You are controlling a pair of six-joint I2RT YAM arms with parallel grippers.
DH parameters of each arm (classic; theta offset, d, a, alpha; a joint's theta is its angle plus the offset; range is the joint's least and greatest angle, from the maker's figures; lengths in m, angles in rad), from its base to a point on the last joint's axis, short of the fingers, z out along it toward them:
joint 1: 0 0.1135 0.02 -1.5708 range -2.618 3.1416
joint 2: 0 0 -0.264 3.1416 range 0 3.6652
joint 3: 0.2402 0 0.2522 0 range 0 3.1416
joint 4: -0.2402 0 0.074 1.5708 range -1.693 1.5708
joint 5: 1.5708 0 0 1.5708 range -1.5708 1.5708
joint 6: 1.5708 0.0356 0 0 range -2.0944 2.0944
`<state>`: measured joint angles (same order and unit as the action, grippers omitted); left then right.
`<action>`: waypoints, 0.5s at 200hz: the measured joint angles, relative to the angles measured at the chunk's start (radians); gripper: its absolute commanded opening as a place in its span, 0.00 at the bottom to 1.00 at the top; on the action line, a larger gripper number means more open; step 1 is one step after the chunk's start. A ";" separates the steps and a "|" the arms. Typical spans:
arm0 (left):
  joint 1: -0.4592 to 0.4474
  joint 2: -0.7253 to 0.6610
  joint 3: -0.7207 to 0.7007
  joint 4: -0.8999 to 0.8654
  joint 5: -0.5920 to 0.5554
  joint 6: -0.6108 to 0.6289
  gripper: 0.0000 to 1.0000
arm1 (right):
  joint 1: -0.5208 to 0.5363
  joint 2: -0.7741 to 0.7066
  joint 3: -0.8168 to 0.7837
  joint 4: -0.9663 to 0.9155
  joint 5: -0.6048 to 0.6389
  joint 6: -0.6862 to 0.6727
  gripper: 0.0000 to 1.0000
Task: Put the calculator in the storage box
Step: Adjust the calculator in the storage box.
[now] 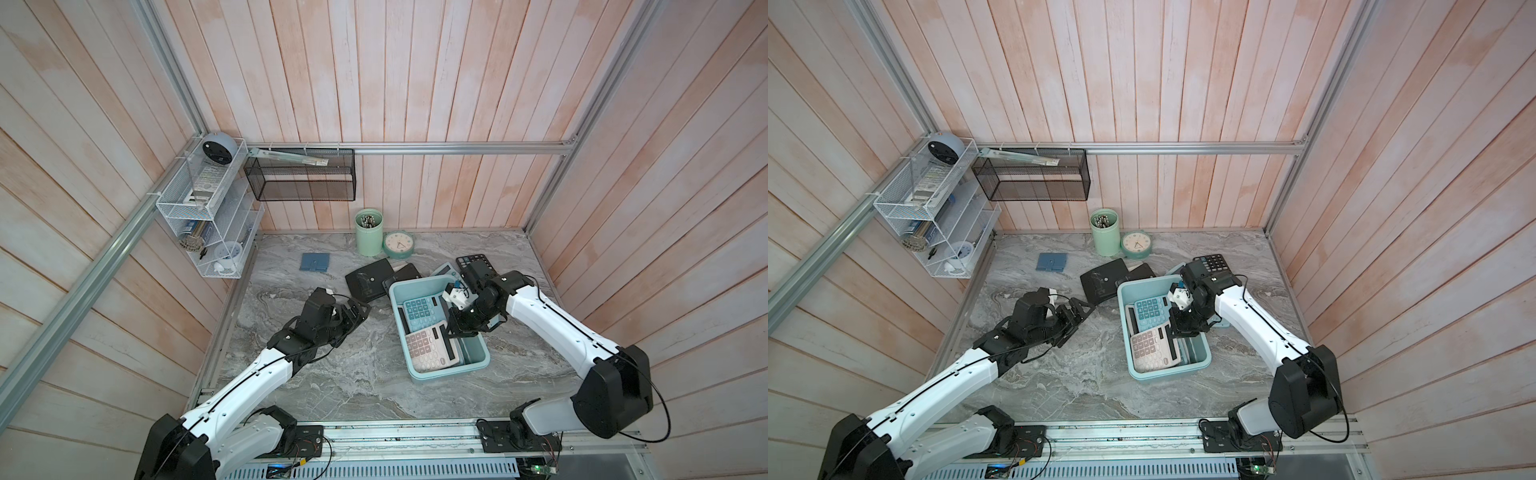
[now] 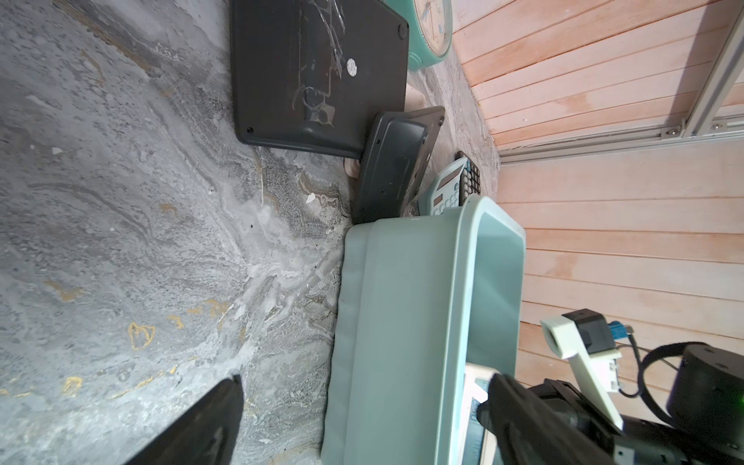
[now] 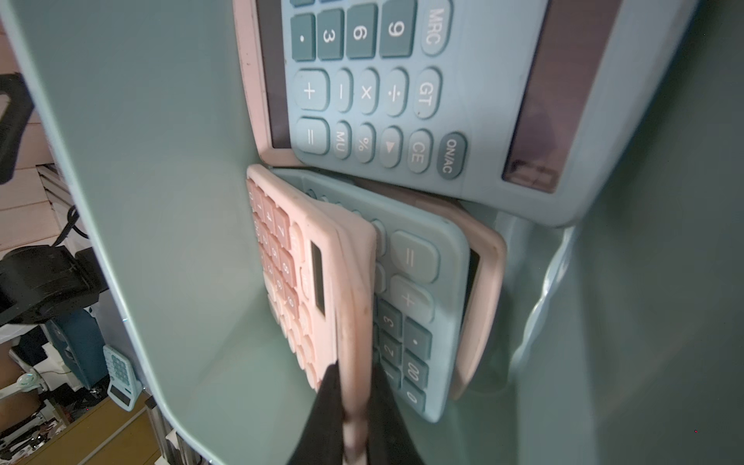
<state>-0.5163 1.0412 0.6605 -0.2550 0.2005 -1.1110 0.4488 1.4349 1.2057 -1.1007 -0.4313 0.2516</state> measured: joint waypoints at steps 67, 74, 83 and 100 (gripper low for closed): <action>0.000 -0.016 -0.003 -0.002 0.001 0.001 1.00 | -0.103 -0.053 0.140 -0.201 0.004 0.018 0.00; 0.000 -0.016 -0.003 -0.002 0.000 0.001 1.00 | -0.117 -0.055 0.149 -0.220 0.003 0.018 0.00; 0.000 -0.016 -0.003 -0.002 0.001 0.001 1.00 | -0.130 -0.055 0.158 -0.242 0.003 0.018 0.00; 0.000 -0.016 -0.003 -0.003 0.001 0.001 1.00 | -0.144 -0.044 0.172 -0.281 0.001 0.026 0.00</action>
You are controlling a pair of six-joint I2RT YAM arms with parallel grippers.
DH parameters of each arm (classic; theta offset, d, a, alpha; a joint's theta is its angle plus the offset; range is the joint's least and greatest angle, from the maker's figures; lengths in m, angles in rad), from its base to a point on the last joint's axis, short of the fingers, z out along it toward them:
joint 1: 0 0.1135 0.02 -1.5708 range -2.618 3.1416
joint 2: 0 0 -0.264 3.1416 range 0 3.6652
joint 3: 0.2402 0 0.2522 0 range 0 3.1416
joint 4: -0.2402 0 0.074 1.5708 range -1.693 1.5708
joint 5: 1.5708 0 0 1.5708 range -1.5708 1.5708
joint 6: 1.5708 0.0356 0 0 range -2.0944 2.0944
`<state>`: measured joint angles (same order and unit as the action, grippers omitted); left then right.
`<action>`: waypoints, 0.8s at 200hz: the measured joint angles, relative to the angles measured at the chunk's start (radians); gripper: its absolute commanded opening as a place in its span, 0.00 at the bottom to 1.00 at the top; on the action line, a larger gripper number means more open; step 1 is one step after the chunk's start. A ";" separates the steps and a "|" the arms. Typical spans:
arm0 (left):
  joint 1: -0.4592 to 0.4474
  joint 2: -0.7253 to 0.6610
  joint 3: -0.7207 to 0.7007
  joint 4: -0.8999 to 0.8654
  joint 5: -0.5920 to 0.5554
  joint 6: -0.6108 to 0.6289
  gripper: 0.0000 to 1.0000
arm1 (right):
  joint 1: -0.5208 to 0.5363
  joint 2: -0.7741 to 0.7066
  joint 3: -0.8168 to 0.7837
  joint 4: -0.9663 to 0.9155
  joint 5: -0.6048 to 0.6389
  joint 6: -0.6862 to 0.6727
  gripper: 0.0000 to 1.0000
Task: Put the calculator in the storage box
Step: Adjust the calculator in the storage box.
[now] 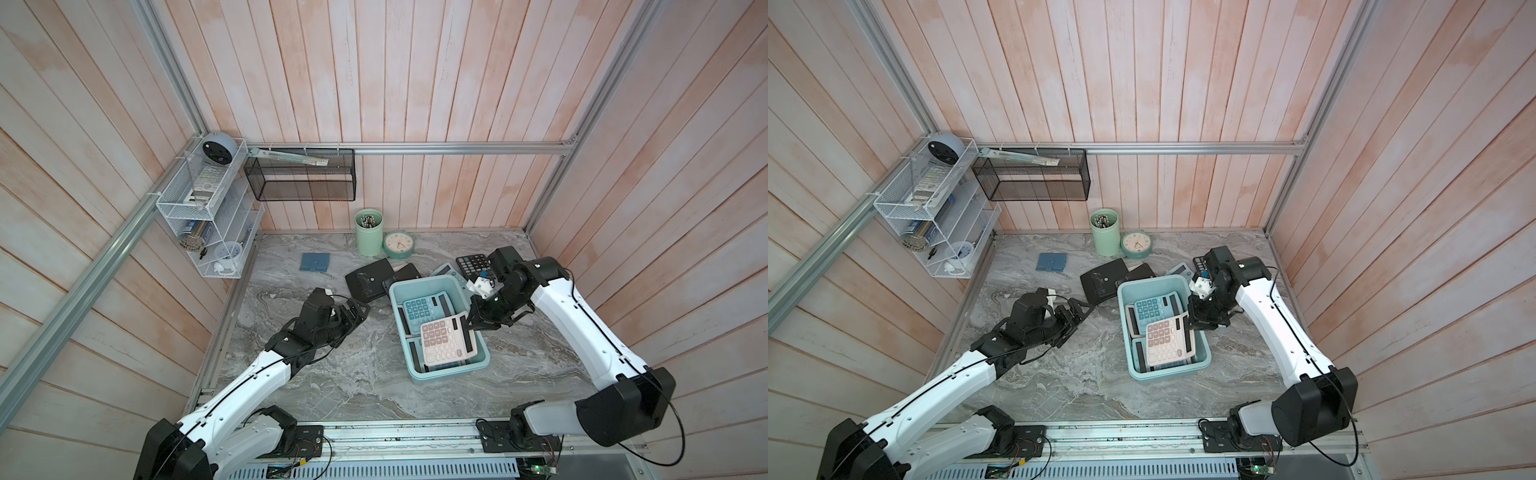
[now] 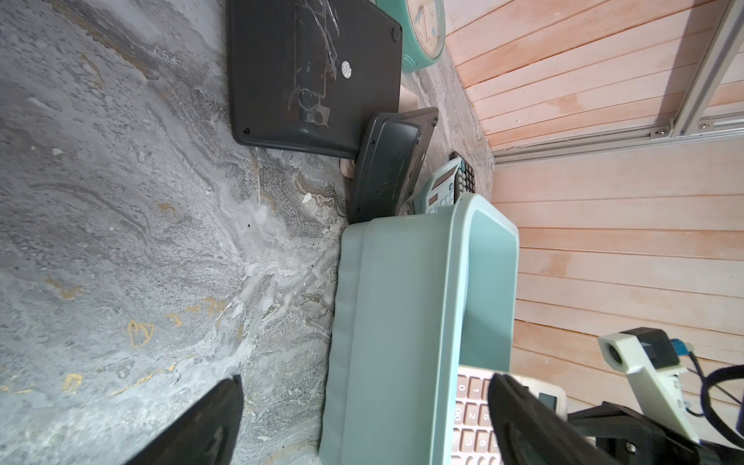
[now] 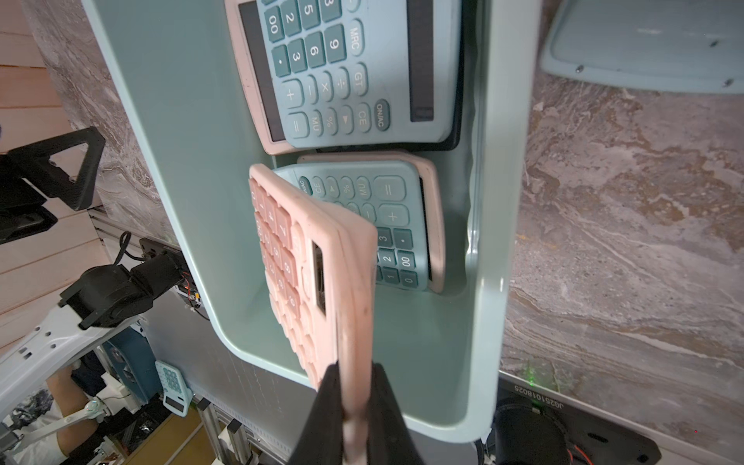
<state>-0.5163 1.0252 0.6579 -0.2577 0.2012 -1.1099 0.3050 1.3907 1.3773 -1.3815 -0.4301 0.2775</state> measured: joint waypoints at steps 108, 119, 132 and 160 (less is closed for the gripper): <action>0.000 0.000 0.000 0.000 0.003 0.000 1.00 | -0.016 0.211 0.105 -0.146 0.006 0.056 0.00; 0.000 0.000 0.000 0.000 0.003 0.000 1.00 | -0.015 0.237 0.109 -0.156 0.021 0.058 0.00; 0.000 0.000 0.000 0.001 0.003 0.000 1.00 | -0.011 0.257 0.116 -0.166 0.031 0.059 0.00; 0.000 0.000 0.000 0.003 0.003 0.000 1.00 | 0.020 0.287 0.142 -0.175 0.055 0.065 0.00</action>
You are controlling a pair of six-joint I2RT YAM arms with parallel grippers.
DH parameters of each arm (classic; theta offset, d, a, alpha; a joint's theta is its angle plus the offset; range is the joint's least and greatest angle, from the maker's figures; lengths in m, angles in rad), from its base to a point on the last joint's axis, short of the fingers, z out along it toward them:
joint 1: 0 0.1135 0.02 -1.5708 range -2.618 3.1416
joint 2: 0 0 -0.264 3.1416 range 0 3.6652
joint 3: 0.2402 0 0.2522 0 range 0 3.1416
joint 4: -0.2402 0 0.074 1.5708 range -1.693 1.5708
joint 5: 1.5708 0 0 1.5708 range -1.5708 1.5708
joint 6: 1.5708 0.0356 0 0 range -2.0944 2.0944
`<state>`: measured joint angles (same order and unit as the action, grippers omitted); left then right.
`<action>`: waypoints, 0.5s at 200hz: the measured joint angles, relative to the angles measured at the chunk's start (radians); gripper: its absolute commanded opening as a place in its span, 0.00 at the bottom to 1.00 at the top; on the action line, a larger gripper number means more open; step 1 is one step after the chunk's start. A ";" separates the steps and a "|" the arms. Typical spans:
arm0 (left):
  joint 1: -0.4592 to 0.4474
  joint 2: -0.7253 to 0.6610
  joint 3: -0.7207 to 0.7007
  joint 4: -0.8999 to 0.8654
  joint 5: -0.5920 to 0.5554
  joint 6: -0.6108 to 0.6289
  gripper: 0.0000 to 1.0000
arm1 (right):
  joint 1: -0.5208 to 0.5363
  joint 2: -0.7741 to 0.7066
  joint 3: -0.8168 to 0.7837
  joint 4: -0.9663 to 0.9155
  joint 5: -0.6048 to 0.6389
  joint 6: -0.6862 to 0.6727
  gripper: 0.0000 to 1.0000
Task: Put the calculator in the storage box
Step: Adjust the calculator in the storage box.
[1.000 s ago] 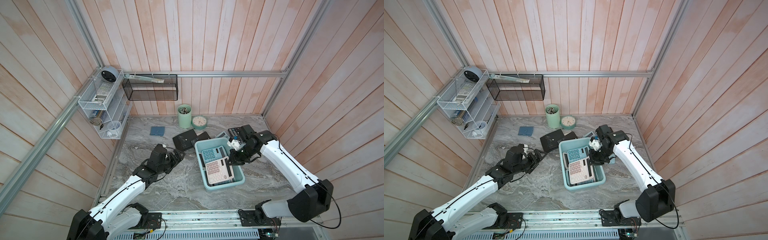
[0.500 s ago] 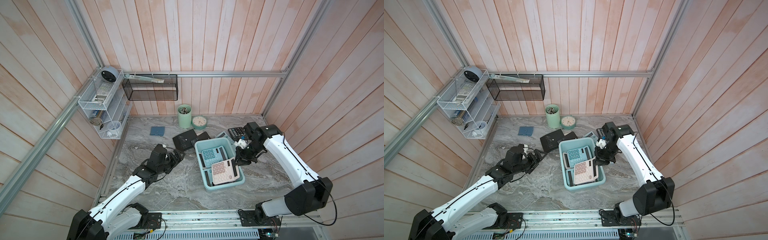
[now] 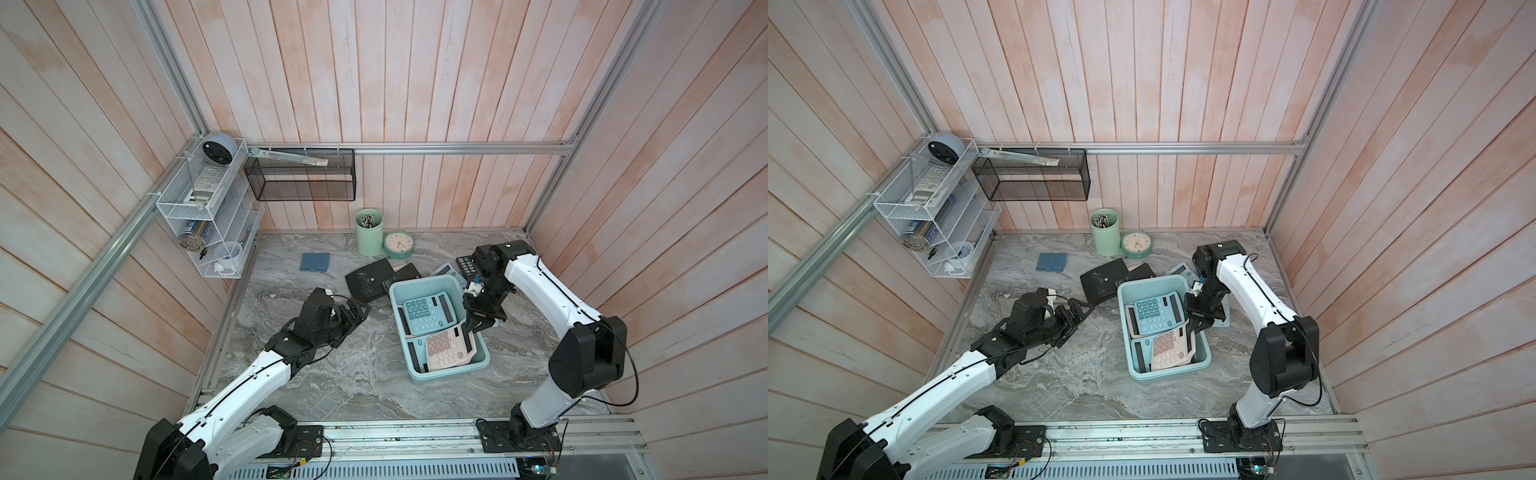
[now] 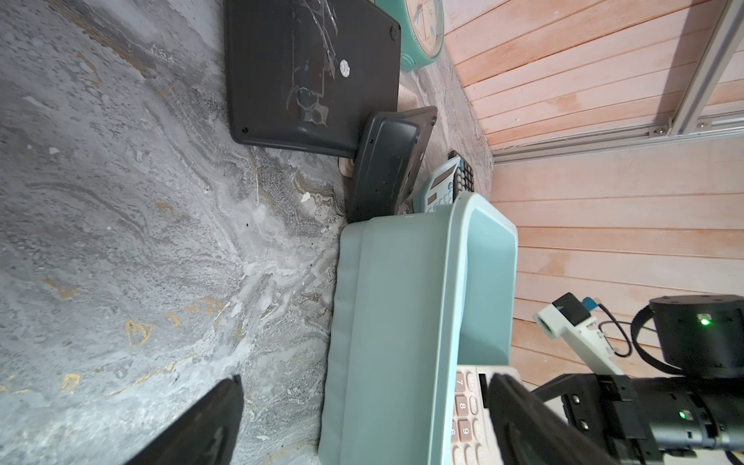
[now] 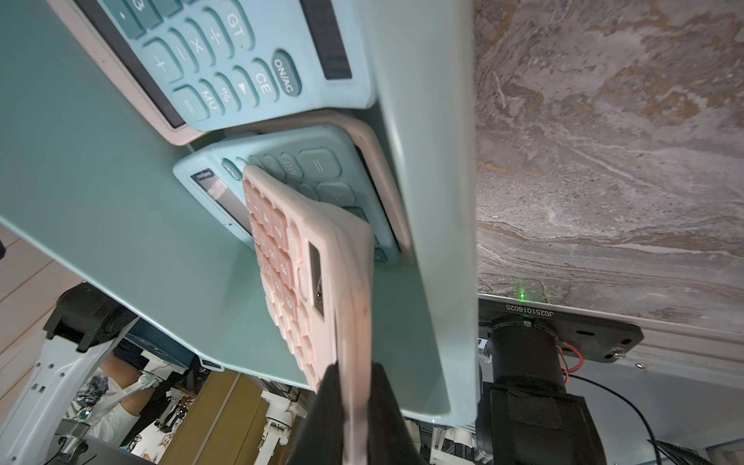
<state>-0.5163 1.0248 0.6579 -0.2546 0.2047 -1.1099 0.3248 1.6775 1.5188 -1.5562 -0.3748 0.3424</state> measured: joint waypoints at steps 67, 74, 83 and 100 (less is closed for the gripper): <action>0.000 0.000 0.000 0.000 0.000 0.000 1.00 | 0.061 0.050 0.010 0.019 0.023 0.008 0.00; 0.000 0.000 0.000 0.000 0.000 0.000 1.00 | 0.064 0.055 0.010 0.019 0.025 0.006 0.00; 0.000 0.000 0.000 0.001 0.000 0.000 1.00 | 0.068 0.060 0.010 0.019 0.030 0.004 0.00; 0.000 0.000 0.000 0.000 0.000 0.000 1.00 | 0.072 0.061 0.011 0.019 0.039 0.000 0.00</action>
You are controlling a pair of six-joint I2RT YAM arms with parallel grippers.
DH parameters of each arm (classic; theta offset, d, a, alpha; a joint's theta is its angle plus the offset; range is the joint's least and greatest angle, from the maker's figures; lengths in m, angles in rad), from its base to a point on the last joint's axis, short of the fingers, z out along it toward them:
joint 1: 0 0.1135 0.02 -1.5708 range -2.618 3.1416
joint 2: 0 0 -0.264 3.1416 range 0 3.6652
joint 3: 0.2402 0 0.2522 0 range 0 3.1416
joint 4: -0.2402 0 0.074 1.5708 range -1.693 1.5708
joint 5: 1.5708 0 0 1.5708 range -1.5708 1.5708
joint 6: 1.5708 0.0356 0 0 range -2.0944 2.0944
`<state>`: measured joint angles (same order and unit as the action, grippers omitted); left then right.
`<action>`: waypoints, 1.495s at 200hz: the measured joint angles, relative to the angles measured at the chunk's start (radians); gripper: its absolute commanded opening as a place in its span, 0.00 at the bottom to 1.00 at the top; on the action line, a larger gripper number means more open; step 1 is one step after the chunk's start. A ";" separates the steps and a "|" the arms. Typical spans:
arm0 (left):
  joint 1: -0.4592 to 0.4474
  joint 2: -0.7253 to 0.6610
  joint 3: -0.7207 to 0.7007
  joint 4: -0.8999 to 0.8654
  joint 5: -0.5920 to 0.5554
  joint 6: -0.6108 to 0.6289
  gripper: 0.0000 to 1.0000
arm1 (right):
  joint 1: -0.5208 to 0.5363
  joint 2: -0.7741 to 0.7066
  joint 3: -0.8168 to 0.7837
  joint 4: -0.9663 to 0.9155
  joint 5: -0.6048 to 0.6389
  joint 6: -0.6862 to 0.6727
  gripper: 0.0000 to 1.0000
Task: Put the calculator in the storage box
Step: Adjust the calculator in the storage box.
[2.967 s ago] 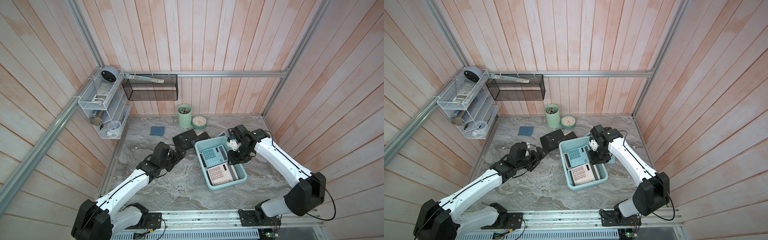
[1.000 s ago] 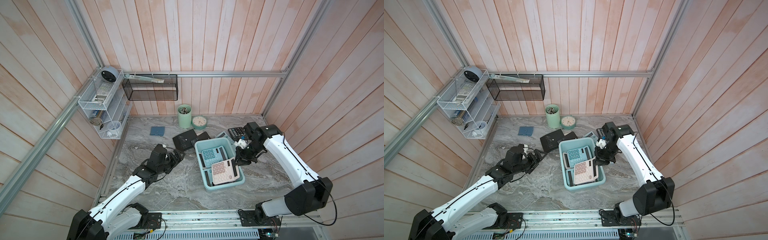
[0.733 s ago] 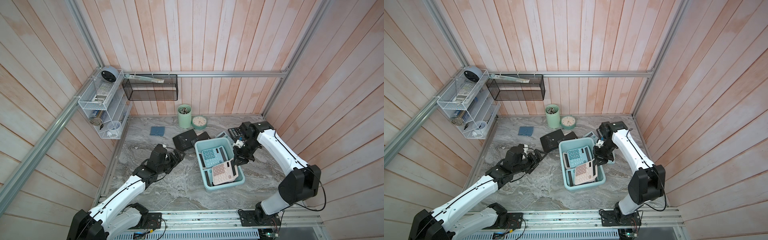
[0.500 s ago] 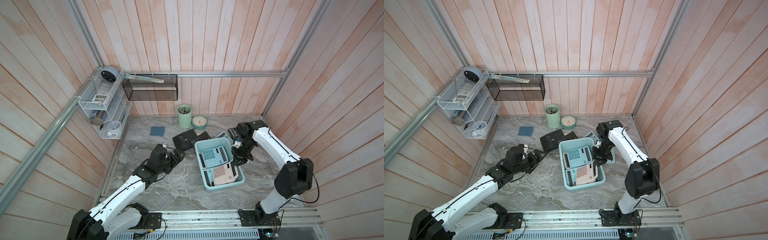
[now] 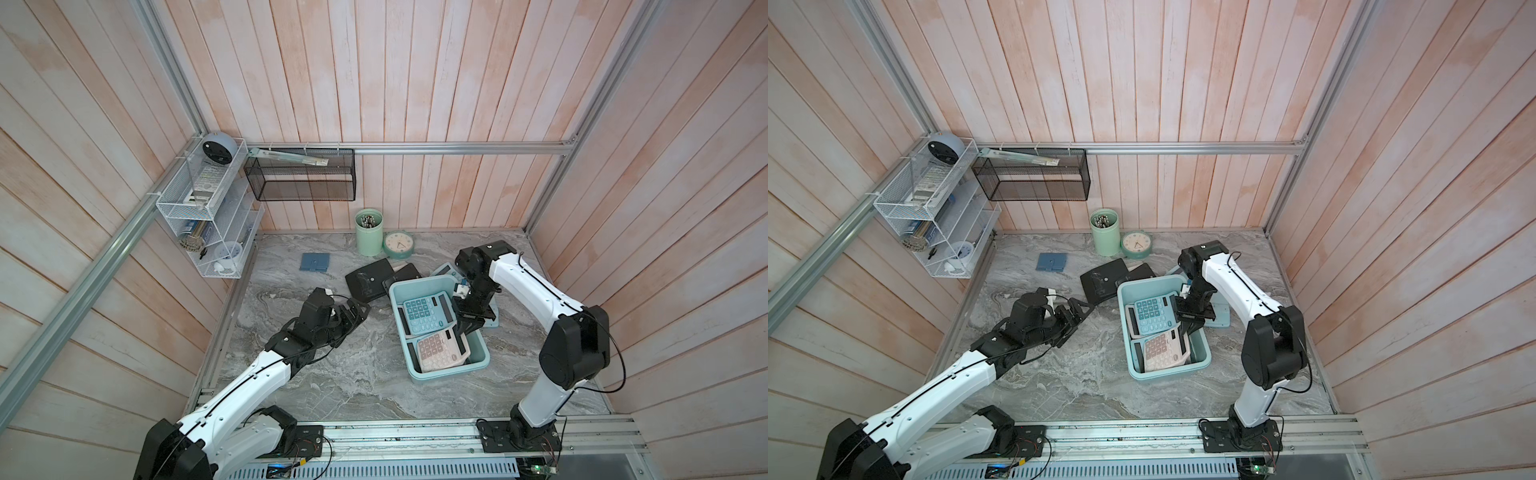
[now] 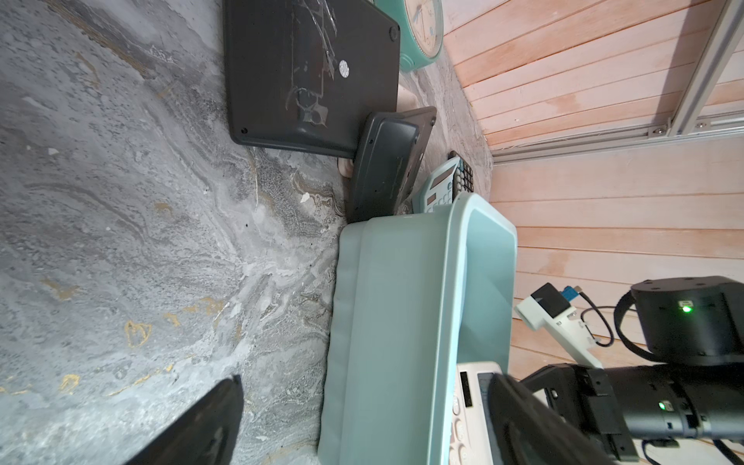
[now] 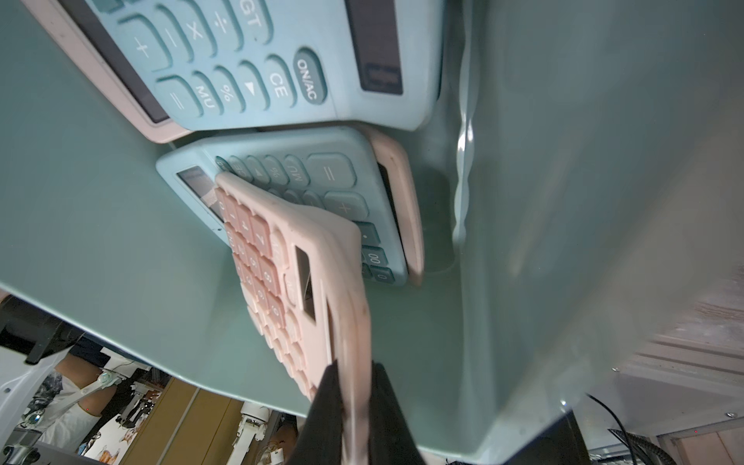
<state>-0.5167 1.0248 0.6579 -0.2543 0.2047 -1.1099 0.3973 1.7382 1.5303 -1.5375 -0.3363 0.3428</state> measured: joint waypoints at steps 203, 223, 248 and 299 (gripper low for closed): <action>-0.151 0.061 0.079 -0.068 -0.072 0.006 1.00 | -0.005 -0.196 -0.089 0.161 0.256 -0.031 0.53; -0.176 0.087 0.087 -0.066 -0.084 0.002 1.00 | -0.012 -0.249 -0.144 0.229 0.252 -0.034 0.54; -0.185 0.101 0.087 -0.066 -0.097 -0.006 1.00 | -0.053 -0.290 -0.201 0.309 0.241 -0.034 0.55; -0.200 0.114 0.089 -0.019 -0.103 -0.021 1.00 | -0.137 -0.349 -0.354 0.488 0.156 -0.034 0.57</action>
<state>-0.7166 1.1389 0.7464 -0.2737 0.1013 -1.1313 0.2604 1.3891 1.1763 -1.0500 -0.1802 0.3088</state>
